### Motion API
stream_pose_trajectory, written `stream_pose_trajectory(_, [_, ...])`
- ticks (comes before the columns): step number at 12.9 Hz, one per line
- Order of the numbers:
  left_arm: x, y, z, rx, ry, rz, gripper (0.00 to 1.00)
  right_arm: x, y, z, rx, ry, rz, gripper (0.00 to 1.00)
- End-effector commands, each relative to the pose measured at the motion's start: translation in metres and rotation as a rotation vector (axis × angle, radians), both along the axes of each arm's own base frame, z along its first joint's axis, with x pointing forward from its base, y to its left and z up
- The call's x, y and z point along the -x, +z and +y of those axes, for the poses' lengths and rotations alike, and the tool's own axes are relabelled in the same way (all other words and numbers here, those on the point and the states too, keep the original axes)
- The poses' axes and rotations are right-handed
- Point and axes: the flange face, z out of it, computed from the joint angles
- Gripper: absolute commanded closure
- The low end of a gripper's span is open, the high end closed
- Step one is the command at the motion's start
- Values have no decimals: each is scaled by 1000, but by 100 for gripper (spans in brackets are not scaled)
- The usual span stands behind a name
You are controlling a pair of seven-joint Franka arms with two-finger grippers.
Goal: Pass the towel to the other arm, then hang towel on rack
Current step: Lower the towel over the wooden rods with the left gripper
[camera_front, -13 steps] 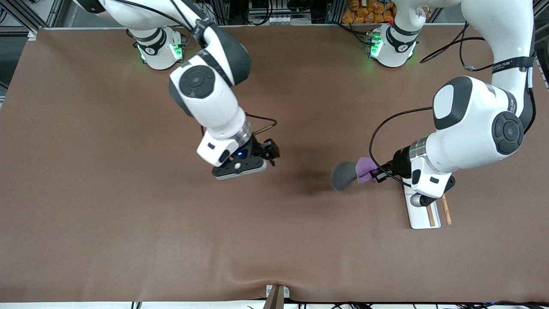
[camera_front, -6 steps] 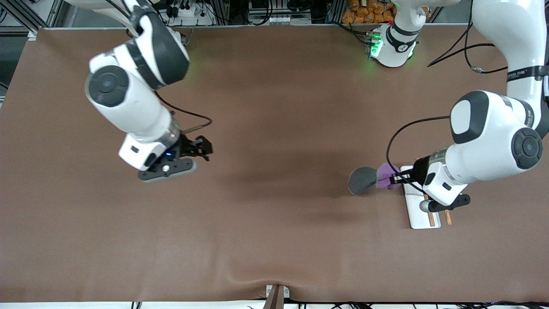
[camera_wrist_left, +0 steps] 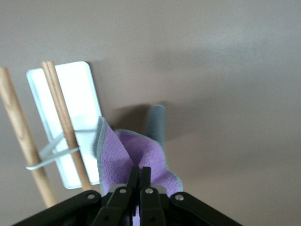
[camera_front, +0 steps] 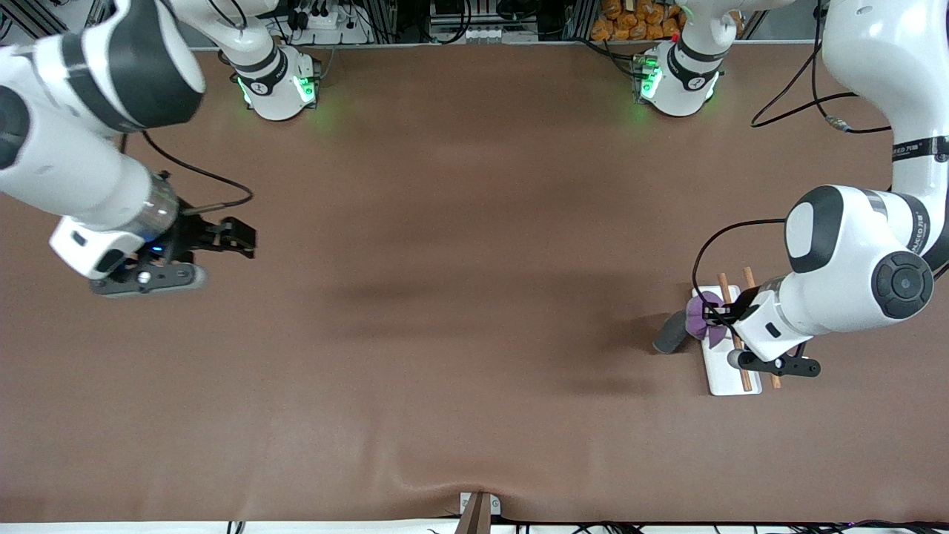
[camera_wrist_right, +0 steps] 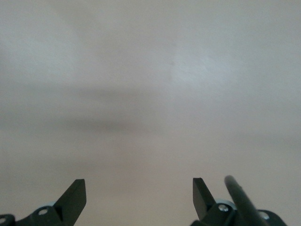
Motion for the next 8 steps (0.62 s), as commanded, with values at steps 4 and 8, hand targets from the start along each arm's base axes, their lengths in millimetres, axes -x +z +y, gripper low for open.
stream_pose_trajectory(4, [-6,-2,63,-64,-183,-10,100,32,41,-85,23,113,23,0])
stream_pose_trajectory(8, [-6,1,132,-41,-213,-21,100,48,68,-114,35,58,0,0])
